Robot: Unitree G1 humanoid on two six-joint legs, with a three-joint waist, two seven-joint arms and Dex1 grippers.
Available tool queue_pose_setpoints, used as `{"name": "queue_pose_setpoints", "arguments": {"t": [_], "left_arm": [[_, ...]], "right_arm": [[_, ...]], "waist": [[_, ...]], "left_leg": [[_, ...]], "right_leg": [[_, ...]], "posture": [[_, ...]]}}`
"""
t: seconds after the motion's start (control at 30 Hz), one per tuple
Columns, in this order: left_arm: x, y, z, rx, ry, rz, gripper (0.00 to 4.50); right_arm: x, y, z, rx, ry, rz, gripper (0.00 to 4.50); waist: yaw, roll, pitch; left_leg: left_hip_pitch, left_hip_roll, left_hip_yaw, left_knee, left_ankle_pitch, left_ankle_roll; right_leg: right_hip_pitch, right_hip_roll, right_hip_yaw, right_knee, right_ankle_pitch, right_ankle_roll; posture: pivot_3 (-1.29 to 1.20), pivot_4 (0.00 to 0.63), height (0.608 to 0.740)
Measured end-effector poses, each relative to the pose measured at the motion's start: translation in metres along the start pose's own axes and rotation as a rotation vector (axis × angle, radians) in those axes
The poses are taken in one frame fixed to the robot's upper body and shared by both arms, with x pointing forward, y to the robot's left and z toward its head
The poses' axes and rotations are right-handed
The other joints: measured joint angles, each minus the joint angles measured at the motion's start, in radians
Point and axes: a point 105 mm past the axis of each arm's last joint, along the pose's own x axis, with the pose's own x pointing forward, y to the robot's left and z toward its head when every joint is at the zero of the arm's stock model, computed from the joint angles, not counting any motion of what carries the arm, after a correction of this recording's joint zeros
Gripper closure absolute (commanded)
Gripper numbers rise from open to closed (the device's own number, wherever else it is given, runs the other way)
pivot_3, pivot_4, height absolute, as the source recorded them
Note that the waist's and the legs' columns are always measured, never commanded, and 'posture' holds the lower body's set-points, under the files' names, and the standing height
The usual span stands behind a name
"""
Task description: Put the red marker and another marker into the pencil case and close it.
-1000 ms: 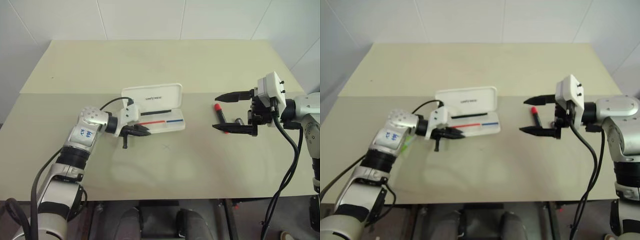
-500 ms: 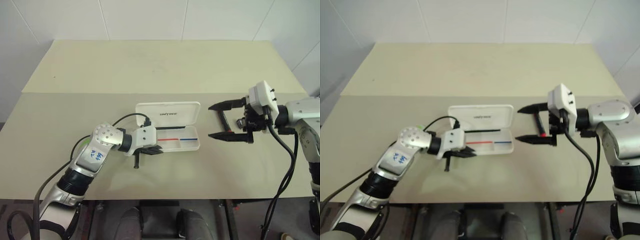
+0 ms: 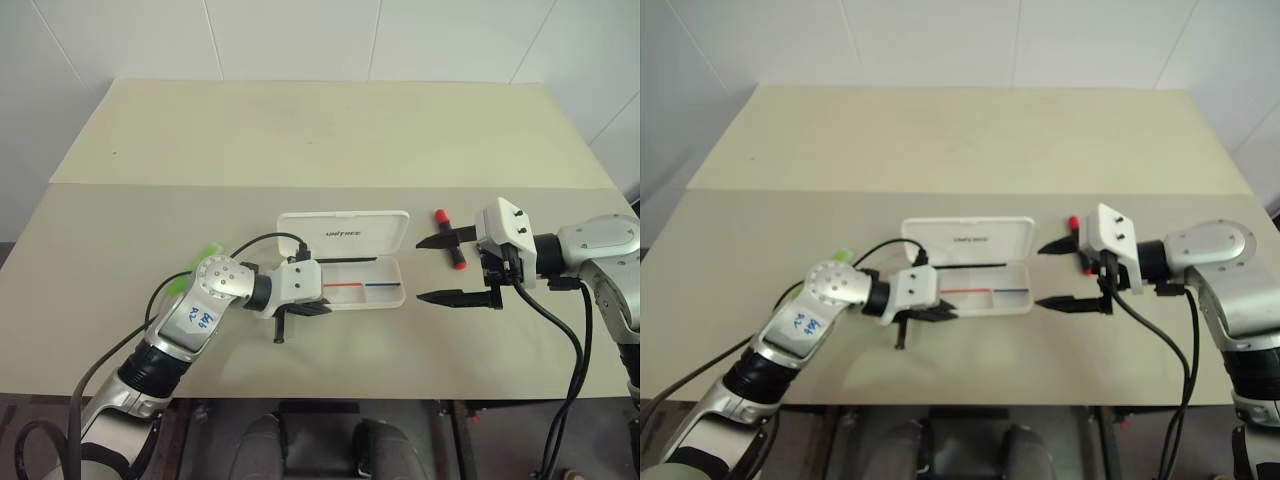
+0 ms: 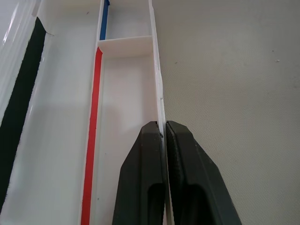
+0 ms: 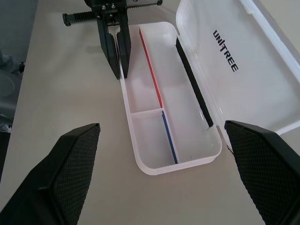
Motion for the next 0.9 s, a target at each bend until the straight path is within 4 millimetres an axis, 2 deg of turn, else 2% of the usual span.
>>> {"name": "queue_pose_setpoints", "arguments": {"t": [0.37,0.5,0.67,0.8,0.9], "left_arm": [[0.0,-0.009,-0.001,-0.013,-0.001,-0.03,0.05],[-0.003,-0.019,0.002,-0.028,-0.021,-0.078,0.05],[-0.016,-0.027,0.016,-0.029,-0.063,-0.103,0.05],[-0.024,-0.026,0.024,-0.033,-0.084,-0.071,0.05],[-0.035,-0.021,0.028,-0.034,-0.087,-0.019,0.05]], "right_arm": [[0.002,-0.001,0.0,-0.005,0.008,0.005,0.0],[0.002,-0.002,-0.001,-0.002,0.011,0.003,0.0],[0.001,-0.004,-0.005,0.011,0.015,-0.005,0.0],[-0.001,-0.007,-0.008,0.018,0.02,-0.015,0.0],[-0.005,-0.016,-0.009,0.022,0.028,-0.048,0.0]], "waist": [[0.0,0.0,0.0],[-0.001,0.0,0.0],[0.0,0.0,0.0],[0.0,0.0,0.0],[-0.002,0.0,0.0]], "left_leg": [[0.0,0.0,0.0,0.0,0.0,0.0],[0.0,0.0,0.0,0.0,0.0,0.0],[0.0,0.0,0.0,0.0,0.0,0.0],[0.0,0.0,0.0,0.0,0.0,0.0],[0.0,0.0,0.0,-0.001,0.0,0.0]], "right_leg": [[0.0,0.0,0.0,0.0,0.0,0.0],[0.0,0.0,0.0,0.0,0.0,0.0],[0.0,0.0,0.0,0.0,0.0,0.0],[0.0,0.0,0.0,0.0,0.0,0.0],[0.0,0.0,0.0,0.0,0.0,0.0]], "posture": [[0.0,0.15,0.74],[0.0,0.15,0.74],[0.0,0.15,0.74],[0.0,0.15,0.74],[0.0,0.15,0.74]]}}
